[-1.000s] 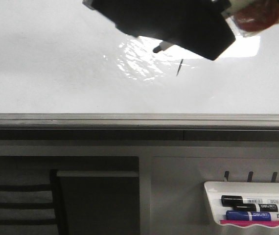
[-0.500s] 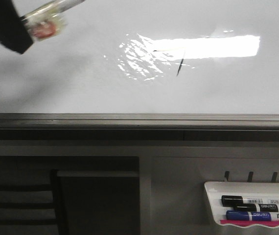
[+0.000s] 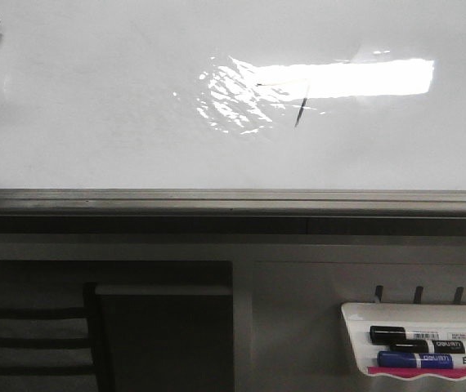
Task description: Write number 7 on whiteboard
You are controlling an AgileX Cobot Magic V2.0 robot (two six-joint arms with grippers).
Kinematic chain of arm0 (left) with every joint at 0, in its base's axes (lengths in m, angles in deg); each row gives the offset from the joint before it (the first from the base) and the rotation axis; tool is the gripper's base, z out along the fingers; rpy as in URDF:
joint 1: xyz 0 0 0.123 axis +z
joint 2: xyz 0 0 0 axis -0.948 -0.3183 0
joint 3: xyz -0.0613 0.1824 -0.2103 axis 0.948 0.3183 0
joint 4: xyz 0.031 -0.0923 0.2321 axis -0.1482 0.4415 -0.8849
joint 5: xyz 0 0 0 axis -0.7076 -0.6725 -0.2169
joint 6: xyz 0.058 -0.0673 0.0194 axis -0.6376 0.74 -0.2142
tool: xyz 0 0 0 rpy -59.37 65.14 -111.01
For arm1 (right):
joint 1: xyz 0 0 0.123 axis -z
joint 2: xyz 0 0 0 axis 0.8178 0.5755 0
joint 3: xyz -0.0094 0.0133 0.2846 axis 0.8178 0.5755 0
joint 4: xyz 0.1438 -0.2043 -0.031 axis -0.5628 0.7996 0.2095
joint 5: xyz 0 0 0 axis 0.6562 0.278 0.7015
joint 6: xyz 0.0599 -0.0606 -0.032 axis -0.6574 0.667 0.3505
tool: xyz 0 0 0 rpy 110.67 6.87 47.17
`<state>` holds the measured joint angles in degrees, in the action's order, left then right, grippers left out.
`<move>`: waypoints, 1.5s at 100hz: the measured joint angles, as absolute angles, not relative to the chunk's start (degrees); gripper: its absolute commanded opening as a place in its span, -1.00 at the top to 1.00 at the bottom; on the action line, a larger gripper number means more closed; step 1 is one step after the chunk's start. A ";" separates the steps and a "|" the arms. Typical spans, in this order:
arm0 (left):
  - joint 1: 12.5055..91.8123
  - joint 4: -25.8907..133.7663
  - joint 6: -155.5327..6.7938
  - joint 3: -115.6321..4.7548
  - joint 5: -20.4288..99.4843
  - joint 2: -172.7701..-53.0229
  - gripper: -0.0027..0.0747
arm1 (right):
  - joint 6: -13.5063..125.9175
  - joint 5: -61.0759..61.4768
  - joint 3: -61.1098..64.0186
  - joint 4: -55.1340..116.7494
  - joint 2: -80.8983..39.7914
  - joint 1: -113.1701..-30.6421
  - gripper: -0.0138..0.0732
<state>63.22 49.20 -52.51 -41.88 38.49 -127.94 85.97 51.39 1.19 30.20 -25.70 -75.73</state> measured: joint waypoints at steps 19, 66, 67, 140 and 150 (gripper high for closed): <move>63.22 50.51 -52.38 -41.77 41.68 -131.27 0.98 | 85.97 51.39 1.19 30.20 -25.70 -75.73 -0.23; 63.22 50.97 -52.38 -41.77 41.72 -132.20 -0.08 | 85.58 51.39 1.19 30.20 -25.70 -75.73 -0.23; 63.22 50.97 -52.38 -41.77 41.57 -132.20 -0.10 | 85.47 51.39 1.19 30.20 -25.70 -75.73 -0.23; 63.22 45.23 -52.34 -41.16 12.31 -97.86 -0.10 | 39.80 49.07 7.66 43.19 -41.31 -75.73 0.30; 63.22 45.23 -52.34 -37.96 13.40 -91.08 -0.10 | 37.98 43.51 13.02 43.29 -44.44 -75.73 0.40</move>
